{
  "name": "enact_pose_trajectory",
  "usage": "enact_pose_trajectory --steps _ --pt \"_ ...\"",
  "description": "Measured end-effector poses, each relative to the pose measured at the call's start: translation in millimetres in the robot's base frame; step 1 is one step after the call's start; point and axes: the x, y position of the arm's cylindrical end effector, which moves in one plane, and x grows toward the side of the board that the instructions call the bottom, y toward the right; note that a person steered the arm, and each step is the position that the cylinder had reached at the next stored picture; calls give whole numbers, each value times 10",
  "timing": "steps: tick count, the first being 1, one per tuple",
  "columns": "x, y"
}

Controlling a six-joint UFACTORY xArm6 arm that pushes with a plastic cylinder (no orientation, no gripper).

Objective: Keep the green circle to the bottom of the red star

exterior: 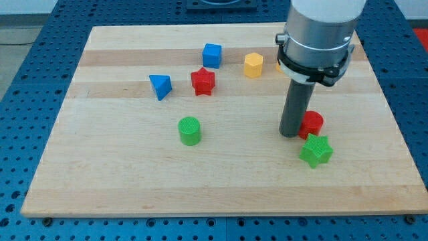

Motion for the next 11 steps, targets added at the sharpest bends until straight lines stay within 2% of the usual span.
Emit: enact_pose_trajectory --steps 2,3,5,7,9,11 --pt "233 -530" --pt "389 -1028" --pt "369 -1782" --pt "-83 -1759" --pt "-311 -1961" --pt "-493 -1372"
